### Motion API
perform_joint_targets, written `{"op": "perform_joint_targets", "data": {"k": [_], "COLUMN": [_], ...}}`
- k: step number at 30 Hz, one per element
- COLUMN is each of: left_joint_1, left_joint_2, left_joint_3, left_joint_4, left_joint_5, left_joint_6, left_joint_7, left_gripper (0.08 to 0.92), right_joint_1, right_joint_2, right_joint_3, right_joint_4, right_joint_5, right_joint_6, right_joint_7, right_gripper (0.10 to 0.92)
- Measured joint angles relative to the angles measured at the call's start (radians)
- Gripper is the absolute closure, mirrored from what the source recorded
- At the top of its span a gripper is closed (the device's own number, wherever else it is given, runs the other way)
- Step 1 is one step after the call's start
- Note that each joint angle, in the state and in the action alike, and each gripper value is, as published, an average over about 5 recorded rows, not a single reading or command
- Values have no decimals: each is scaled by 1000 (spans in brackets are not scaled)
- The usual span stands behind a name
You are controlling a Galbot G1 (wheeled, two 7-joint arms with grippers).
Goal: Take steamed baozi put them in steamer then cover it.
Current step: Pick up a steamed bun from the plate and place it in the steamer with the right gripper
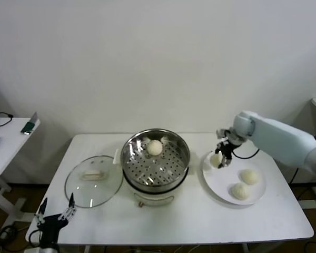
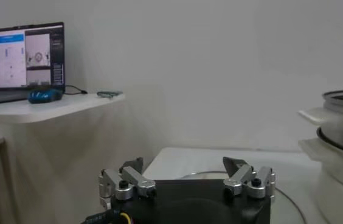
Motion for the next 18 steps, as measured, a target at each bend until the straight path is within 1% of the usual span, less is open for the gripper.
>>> {"op": "perform_joint_targets", "data": {"k": [9, 18], "left_joint_1": [8, -2], "left_joint_2": [10, 39], "left_joint_3": [12, 19], "left_joint_4": [-21, -39], "left_joint_5": [-16, -9], "left_joint_6": [4, 4], "left_joint_7": [4, 6], "left_gripper": [177, 177], "right_joint_1": [268, 372], "right_joint_2": [77, 199], "right_joint_3": [-181, -232], "right_joint_4": [58, 126], "right_joint_5": [254, 434], "right_joint_6": [-30, -73], "right_joint_7": [11, 42], "right_gripper": [330, 330]}}
